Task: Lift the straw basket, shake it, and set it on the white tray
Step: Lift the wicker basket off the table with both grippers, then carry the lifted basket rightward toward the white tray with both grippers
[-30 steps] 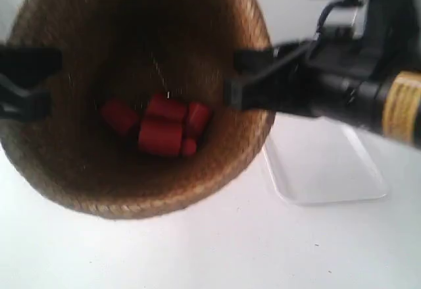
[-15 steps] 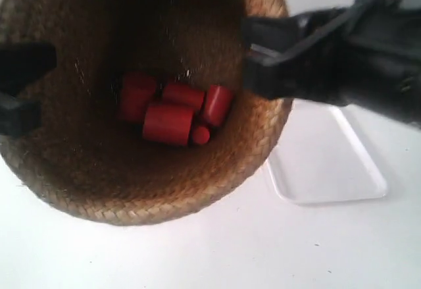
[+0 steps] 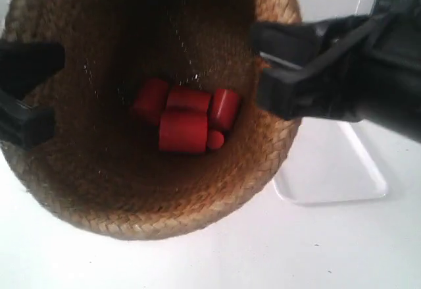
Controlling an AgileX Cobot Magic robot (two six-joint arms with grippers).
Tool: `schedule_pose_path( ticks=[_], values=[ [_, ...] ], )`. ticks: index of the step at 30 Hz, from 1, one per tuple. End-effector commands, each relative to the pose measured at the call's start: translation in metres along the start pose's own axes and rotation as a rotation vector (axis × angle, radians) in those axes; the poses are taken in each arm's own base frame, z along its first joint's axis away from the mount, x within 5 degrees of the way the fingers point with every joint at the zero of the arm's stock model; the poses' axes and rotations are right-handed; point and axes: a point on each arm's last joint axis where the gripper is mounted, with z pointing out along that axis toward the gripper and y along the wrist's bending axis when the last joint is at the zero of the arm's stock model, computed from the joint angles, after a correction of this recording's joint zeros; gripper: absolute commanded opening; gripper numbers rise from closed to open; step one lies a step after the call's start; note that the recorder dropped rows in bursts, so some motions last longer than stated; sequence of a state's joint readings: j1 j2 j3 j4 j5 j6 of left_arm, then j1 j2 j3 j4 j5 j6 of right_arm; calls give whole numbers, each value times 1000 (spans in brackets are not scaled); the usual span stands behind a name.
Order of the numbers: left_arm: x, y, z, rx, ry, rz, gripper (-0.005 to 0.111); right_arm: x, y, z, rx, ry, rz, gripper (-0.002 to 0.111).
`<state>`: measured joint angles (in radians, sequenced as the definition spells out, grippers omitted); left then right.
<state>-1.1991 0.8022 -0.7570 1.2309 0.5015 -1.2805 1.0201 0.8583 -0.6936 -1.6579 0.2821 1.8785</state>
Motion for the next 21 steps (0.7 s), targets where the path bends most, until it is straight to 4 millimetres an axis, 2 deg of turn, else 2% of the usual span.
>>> schedule_pose_path(
  ticks=[1, 2, 4, 6, 8, 10, 12, 14, 15, 17, 18, 21],
  values=[
    [41, -10, 17, -62, 133, 95, 0, 50, -11, 11, 85, 143, -72, 0],
    [49, -8, 22, -126, 126, 101, 0, 65, -18, 17, 160, 173, -101, 0],
    [46, -5, 25, -194, 90, 116, 0, 68, -21, 22, 201, 173, -89, 0],
    [24, -9, 20, -145, 69, 117, 0, 44, -11, 22, 137, 115, -122, 0],
    [1, -14, 8, -52, 65, 130, 0, 10, 2, 9, 19, 49, -125, 0],
    [-9, -21, -1, 17, 67, 162, 0, -4, 6, -4, -10, 25, -111, 0],
    [2, -27, 0, 23, 89, 154, 0, 9, -7, -11, 94, 90, -70, 0],
    [28, -33, 12, -22, 104, 146, 0, 45, -22, -9, 218, 188, -68, 0],
    [41, -35, 19, -59, 80, 143, 0, 56, -27, -7, 261, 201, -89, 0],
    [46, -32, 25, -151, 10, 152, 0, 66, -33, -7, 301, 198, -82, 0],
    [39, -31, 24, -167, 1, 157, 0, 60, -32, -9, 295, 180, -86, 0],
    [3, -34, 13, -107, 51, 215, 0, 16, -21, -27, 202, 120, -87, 0]
  ],
)
